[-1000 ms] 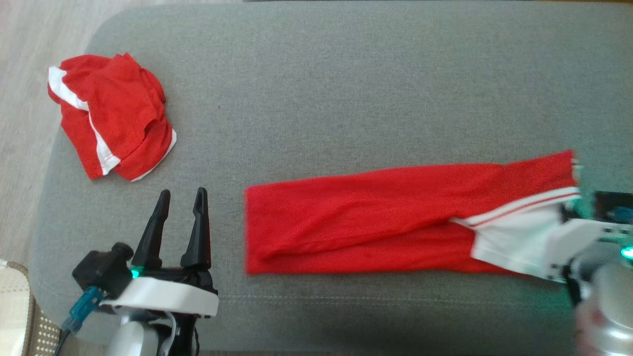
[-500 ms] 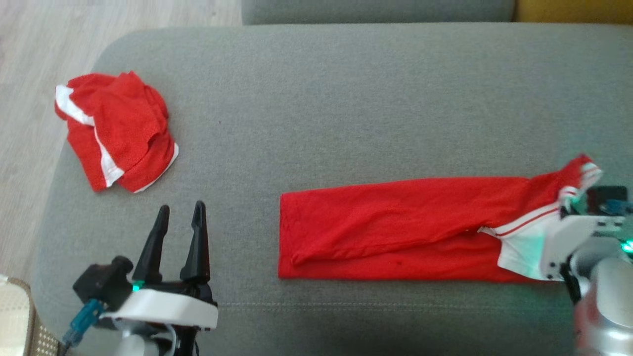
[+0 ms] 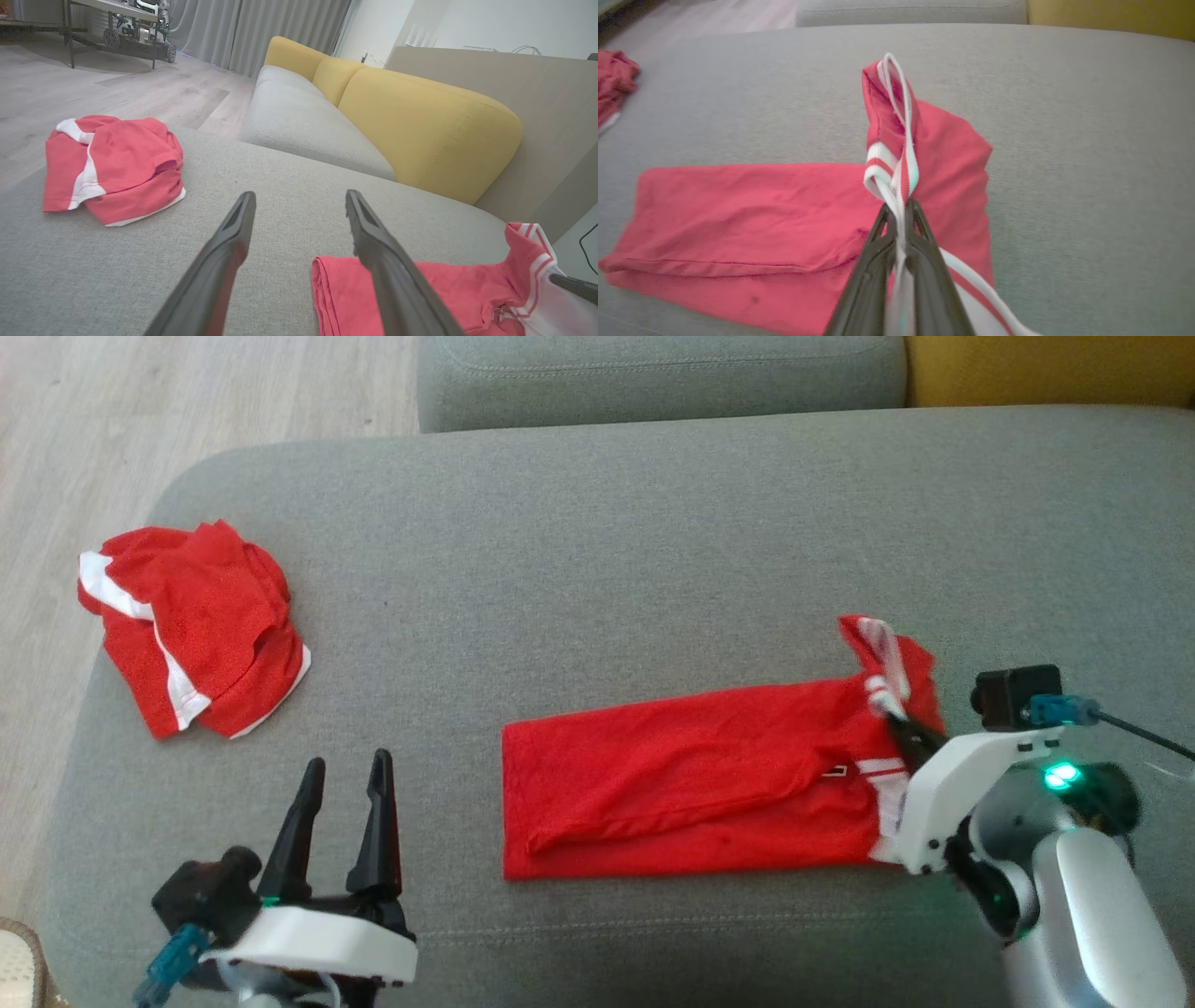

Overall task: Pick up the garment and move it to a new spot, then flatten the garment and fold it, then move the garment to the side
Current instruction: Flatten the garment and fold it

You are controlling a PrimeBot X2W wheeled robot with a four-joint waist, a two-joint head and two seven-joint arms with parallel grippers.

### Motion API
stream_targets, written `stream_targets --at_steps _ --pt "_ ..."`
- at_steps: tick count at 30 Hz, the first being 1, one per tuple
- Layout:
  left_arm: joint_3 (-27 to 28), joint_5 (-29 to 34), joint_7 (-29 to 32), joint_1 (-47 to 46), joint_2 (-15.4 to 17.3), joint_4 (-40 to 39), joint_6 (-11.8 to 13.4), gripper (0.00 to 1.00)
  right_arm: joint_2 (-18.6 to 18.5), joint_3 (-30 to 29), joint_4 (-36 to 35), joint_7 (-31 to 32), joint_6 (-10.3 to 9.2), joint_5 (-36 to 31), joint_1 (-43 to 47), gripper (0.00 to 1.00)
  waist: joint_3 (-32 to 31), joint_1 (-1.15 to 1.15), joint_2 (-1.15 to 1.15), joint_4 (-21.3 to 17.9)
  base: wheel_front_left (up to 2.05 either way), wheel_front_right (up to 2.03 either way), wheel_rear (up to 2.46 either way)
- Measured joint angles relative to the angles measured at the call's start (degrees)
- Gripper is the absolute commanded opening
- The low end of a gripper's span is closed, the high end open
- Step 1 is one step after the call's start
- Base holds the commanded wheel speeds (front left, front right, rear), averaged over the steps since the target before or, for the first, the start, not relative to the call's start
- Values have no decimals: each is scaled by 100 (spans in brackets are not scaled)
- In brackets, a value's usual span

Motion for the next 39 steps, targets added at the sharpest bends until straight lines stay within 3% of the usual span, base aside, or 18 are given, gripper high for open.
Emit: stream_targets --at_steps 6,12,20,28,39 --pt "-85 0 0 -2 0 1 0 100 4 697 -872 368 0 1357 377 0 -25 0 0 25 0 0 0" --pt "-100 -33 1 -2 0 33 -1 100 7 1380 -878 68 -1 2397 436 0 -57 0 0 132 0 0 0" --pt "-193 -51 1 2 2 98 -1 100 3 2045 51 -723 -1 3183 304 0 -71 0 0 396 0 0 0" --pt "-270 -58 0 3 2 155 -8 100 -3 2884 1100 -1468 -2 3721 -403 0 12 0 0 743 0 0 0" --pt "-353 -122 0 -8 3 257 -5 100 -25 3678 2308 -2030 -2 4342 -1072 0 186 0 0 1158 0 0 0"
